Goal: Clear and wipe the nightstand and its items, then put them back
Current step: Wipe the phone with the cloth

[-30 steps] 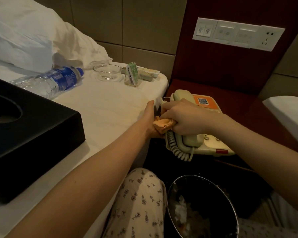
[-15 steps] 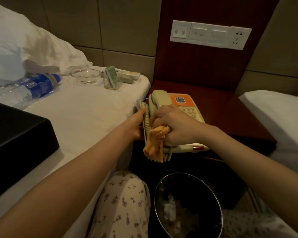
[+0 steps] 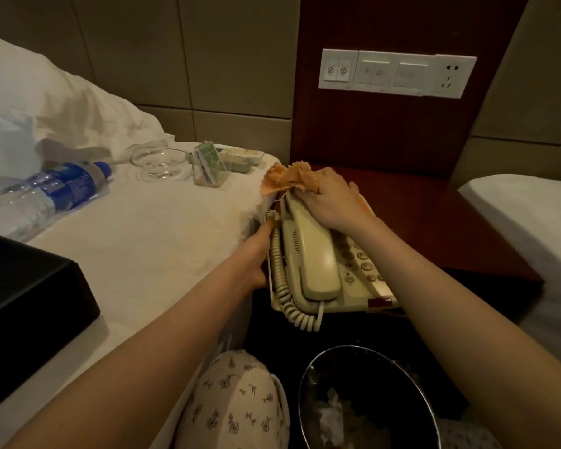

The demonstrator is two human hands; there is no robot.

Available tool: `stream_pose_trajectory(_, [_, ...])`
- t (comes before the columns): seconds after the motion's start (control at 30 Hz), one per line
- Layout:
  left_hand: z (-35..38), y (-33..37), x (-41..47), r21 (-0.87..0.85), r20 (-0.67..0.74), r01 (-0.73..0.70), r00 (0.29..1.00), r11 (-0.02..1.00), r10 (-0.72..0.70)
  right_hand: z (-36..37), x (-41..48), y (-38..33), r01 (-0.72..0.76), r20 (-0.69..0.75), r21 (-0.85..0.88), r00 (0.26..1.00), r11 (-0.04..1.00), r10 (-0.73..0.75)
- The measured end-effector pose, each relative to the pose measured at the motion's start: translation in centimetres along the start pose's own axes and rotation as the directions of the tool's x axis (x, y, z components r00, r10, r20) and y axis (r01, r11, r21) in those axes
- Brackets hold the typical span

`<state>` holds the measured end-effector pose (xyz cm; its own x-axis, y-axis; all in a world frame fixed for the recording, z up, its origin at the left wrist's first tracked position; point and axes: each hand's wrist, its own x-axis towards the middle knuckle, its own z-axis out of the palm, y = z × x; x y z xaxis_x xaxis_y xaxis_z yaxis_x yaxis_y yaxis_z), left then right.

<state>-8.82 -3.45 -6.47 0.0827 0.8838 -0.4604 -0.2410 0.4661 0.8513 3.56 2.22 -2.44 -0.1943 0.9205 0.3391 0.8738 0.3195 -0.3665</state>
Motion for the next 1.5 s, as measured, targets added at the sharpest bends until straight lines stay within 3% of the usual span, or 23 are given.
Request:
stream_pose_trajectory(0.13, [0.3, -0.1, 0.3, -0.071, -0.060, -0.019, 0.998, 0.997, 0.015, -0.2, -0.4, 2.2, -0.041, -0.003, -0.157, 0.999, 0.987, 0.041])
stream_pose_trajectory(0.27, [0.4, -0.1, 0.0, -0.111, -0.052, -0.024, 0.998, 0.993, 0.019, -0.1, -1.0, 3.8, 0.018, -0.001, -0.126, 1.000, 0.992, -0.018])
stream_pose_trajectory(0.5, [0.1, -0.2, 0.5, -0.119, -0.051, -0.023, 0.999, 0.993, 0.017, -0.7, 0.7, 5.6, -0.218, -0.097, -0.135, 0.974, 0.966, 0.206])
stream_pose_trajectory(0.63, [0.3, -0.4, 0.5, -0.052, -0.069, -0.031, 0.997, 0.998, 0.028, -2.3, 2.6, 3.4, -0.182, -0.187, -0.062, 0.968, 0.981, 0.168])
stream_pose_trajectory(0.73, [0.2, -0.4, 0.8, -0.038, -0.057, -0.057, 0.997, 0.998, 0.055, -1.6, 3.6, 1.7, -0.106, 0.039, -0.002, 0.994, 0.994, 0.106])
stream_pose_trajectory(0.83, [-0.1, -0.2, 0.9, -0.049, -0.058, -0.065, 0.996, 0.997, 0.062, -0.4, 4.0, 1.5, -0.086, 0.238, -0.014, 0.967, 0.996, 0.086])
stream_pose_trajectory(0.93, [-0.5, -0.2, 1.1, -0.054, -0.050, -0.052, 0.998, 0.997, 0.049, -1.0, 3.9, 1.9, -0.135, 0.275, 0.101, 0.956, 0.986, 0.103])
stream_pose_trajectory(1.1, [-0.7, -0.4, 1.2, -0.038, -0.057, -0.045, 0.997, 0.998, 0.042, -2.2, 3.3, 3.6, -0.225, 0.238, 0.101, 0.951, 0.969, 0.196])
stream_pose_trajectory(1.2, [-0.7, -0.5, 1.1, -0.039, -0.074, -0.044, 0.996, 0.998, 0.041, -2.9, 2.2, 5.1, -0.283, 0.215, 0.197, 0.947, 0.939, 0.240])
stream_pose_trajectory(1.3, [-0.7, -0.7, 1.2, -0.040, -0.085, -0.051, 0.995, 0.998, 0.048, -2.7, 1.0, 6.6, -0.337, 0.133, 0.409, 0.941, 0.848, 0.310])
stream_pose_trajectory(1.33, [-0.6, -0.7, 1.2, -0.038, -0.089, -0.050, 0.995, 0.998, 0.046, -2.5, 0.6, 7.0, -0.359, 0.102, 0.527, 0.927, 0.771, 0.362])
stream_pose_trajectory(1.4, [-0.5, -0.7, 1.2, -0.044, -0.094, -0.044, 0.995, 0.998, 0.040, -1.7, -0.7, 7.5, -0.387, 0.104, 0.760, 0.865, 0.522, 0.491])
stream_pose_trajectory(1.5, [-0.2, -0.7, 0.7, -0.070, -0.084, -0.046, 0.996, 0.996, 0.040, -0.4, -3.0, 8.0, -0.377, 0.163, 0.890, 0.787, 0.255, 0.595])
